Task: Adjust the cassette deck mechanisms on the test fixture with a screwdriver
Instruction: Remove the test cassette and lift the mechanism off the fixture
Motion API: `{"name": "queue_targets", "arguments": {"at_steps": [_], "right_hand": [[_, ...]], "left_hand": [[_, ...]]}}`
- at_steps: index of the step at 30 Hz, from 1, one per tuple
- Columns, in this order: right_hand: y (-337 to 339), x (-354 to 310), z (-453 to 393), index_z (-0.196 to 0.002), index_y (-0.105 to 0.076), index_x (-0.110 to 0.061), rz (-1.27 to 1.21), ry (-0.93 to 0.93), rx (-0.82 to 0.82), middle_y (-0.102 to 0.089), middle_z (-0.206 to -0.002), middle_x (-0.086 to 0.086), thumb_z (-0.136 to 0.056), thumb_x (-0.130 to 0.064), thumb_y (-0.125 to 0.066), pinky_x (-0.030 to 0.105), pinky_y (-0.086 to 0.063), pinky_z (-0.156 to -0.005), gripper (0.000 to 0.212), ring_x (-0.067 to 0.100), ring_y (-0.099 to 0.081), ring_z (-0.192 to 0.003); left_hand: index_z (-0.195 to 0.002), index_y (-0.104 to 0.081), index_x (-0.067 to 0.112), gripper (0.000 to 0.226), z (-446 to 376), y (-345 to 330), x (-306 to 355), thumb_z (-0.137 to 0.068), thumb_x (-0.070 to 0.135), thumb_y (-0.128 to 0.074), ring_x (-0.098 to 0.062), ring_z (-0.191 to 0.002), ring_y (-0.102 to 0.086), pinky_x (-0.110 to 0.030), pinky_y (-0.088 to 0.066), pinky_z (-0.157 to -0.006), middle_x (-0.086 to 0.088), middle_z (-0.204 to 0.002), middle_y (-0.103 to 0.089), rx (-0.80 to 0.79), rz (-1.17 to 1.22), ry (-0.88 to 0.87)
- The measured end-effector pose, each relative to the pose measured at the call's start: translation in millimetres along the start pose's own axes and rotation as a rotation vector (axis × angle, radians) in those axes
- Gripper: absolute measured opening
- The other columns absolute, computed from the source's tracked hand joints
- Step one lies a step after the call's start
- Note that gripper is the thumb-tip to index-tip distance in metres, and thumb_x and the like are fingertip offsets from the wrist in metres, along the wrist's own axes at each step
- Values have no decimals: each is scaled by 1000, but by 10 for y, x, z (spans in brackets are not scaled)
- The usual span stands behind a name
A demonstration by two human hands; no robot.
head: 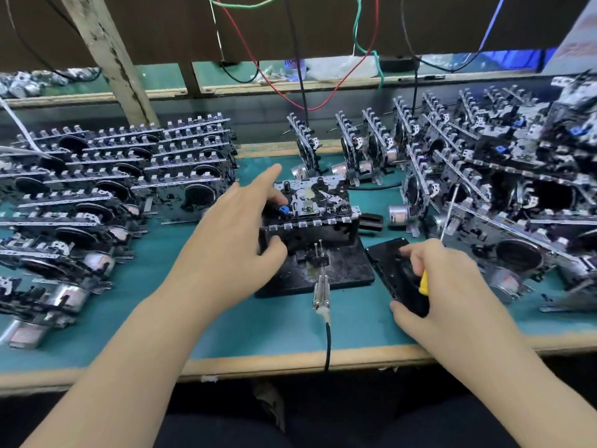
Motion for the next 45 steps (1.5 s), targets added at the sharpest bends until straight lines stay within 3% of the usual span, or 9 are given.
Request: {"name": "queue_targets", "arguments": {"at_steps": [4,14,19,25,30,35,38,42,45], "right_hand": [[64,-16,70,-87,-34,-17,168,15,65,-43,-73,0,-68,-30,-89,35,-27,-61,60,24,-39,-72],[84,-73,71,-83,-36,-12,209,-23,23,-43,-69,1,-67,-35,-88,37,-27,-62,59,29,-43,-69],[140,-116,85,-79,-36,-11,248,12,43,-41,-63,2,-55,-27,-92,38,-11,-63,63,28,-40,-61],[606,-171,143,-81,-33,-24,81,-20,129,-52,-65,-3,-51,-40,-75,35,-41,-50,54,23,-48,-59],[908,-635,-465,-86,-36,-42,-222,117,68,-69,-100,-30,-53,-64,-64,31,-50,-72,48,-3,-65,-81],[467,-989,-1172,-86,-35,-33,-278,236,-284,-71,-110,-25,-74,-30,-75,13,-46,-76,42,-8,-64,-91],[247,-979,-1329,-92,-34,-23,-286,248,-405,-70,-117,-25,-82,-12,-73,34,-48,-93,41,10,-66,-108],[121,-862,-1364,-88,-36,-25,-385,236,-420,-66,-128,-22,-91,-26,-72,25,-45,-100,36,-4,-62,-115],[61,-759,-1396,-85,-35,-18,-544,183,-298,-69,-127,-3,-99,1,-55,7,-44,-94,31,-12,-57,-119]], "left_hand": [[-156,-26,23,78,8,-8,-11,-86,16,-58,-13,-121,-45,-44,-35,-110,20,-127,-52,14,21,23],[-154,-28,28,75,66,4,7,-82,24,-48,-10,-119,-48,-51,-37,-107,25,-129,-52,18,57,43],[-153,-28,30,70,63,-1,-23,-90,14,-52,-10,-105,-49,-52,-39,-101,26,-129,-51,26,56,41],[-153,-28,33,67,67,-18,-33,-87,27,-41,-6,-119,-45,-52,-35,-107,28,-129,-50,-5,75,21],[-148,-39,36,55,-25,102,-194,-94,41,-42,8,-123,-50,-30,-36,-112,27,-132,-56,94,464,121],[-141,-53,31,42,-245,315,-164,-102,39,-38,20,-126,-41,-8,-29,-108,27,-136,-52,200,416,58],[-128,-65,32,29,-390,180,-200,-107,31,-44,9,-137,-36,-4,-19,-106,20,-141,-55,56,219,51],[-123,-65,34,23,-431,75,-203,-103,34,-52,2,-146,-27,-1,-10,-93,17,-142,-56,-45,25,22],[-124,-63,34,25,-472,146,-105,-100,34,-56,0,-120,-50,-12,-26,-84,15,-129,-64,-57,-52,-19]]}}
Point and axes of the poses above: each hand's wrist, its own z-axis away from the middle knuckle, its own y-axis out of the back of the hand, x = y × z, the point moved 9 cm from there along -z, towards the middle knuckle
